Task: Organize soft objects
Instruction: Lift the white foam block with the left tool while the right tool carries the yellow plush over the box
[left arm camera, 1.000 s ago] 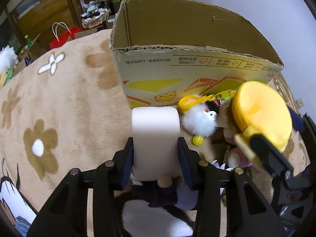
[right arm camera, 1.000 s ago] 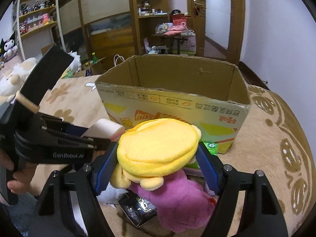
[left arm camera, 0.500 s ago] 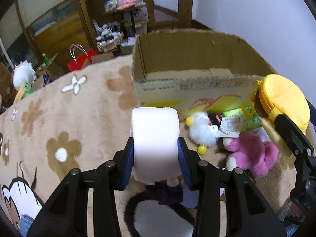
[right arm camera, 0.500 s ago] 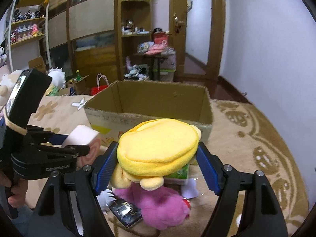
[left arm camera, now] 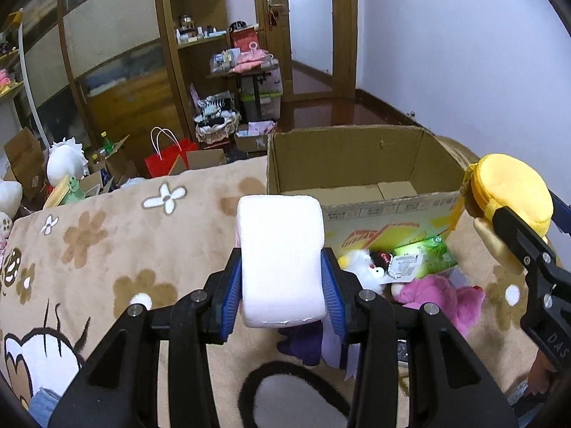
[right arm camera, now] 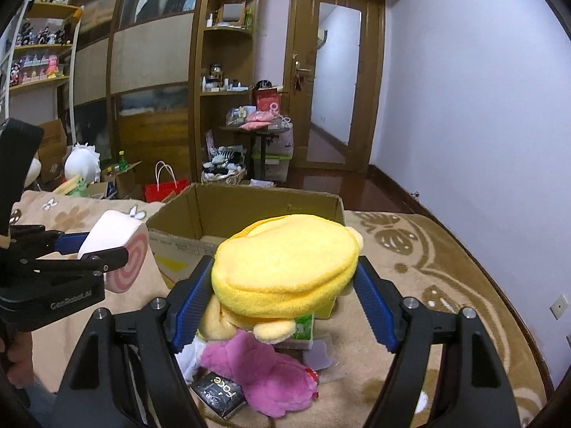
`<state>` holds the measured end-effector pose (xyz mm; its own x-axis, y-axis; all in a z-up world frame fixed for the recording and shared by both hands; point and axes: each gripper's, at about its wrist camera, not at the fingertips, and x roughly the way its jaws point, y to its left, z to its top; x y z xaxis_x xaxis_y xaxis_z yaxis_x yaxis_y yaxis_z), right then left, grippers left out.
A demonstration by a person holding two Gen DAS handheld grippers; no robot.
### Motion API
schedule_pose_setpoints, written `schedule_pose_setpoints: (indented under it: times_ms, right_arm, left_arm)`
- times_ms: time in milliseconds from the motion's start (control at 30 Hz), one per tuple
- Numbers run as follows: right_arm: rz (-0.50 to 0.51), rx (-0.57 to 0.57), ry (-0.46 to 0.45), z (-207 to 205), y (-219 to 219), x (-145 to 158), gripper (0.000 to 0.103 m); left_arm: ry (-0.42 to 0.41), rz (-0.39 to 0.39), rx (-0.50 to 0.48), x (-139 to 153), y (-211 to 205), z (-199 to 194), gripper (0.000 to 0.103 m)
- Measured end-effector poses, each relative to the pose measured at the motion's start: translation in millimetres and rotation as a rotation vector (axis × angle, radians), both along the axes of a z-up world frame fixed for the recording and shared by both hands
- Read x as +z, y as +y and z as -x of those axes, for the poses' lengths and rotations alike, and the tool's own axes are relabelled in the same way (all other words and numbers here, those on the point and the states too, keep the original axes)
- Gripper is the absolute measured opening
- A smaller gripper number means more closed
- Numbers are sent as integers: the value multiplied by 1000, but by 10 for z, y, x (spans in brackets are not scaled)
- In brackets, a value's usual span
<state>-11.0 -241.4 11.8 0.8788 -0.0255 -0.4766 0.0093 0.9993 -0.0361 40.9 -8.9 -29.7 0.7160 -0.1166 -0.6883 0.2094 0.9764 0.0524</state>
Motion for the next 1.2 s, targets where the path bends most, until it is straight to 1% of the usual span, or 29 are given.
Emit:
schedule_pose_setpoints:
  times_ms: [100,333,433,533,633,800,900,1000,1200]
  right_arm:
    - [-10,-6,-11,5,-55,39,81]
    - [-15,-13,-27,34,-89,81,80]
    - [-8,-24,-44,25,-76,118,79]
    - [-3,-30,-60,10,-72,153,79]
    - [-6,-39,-71,-36,-83,185,79]
    - [-11,-43,-81,-134,-142,207,79]
    - [4,-35,-92,-184,-147,236,79]
    - [21,-20,-93,-256,-137,254,79]
    - [35,13,-101,-376,-124,306,79]
  left_arm:
    - [-14,18,-3,36,23,18,40]
    - [-69,28,18,120,50,72,40]
    - [-114,35,29,192,50,99,40]
    - [-164,43,15,228,29,98,41]
    - [-200,41,10,246,-18,78,41]
    - [-264,59,17,321,-53,21,41]
    - [-277,44,15,350,-88,-58,41]
    - [-291,54,11,395,-109,-140,41]
    - [-303,43,-25,480,-217,-330,41]
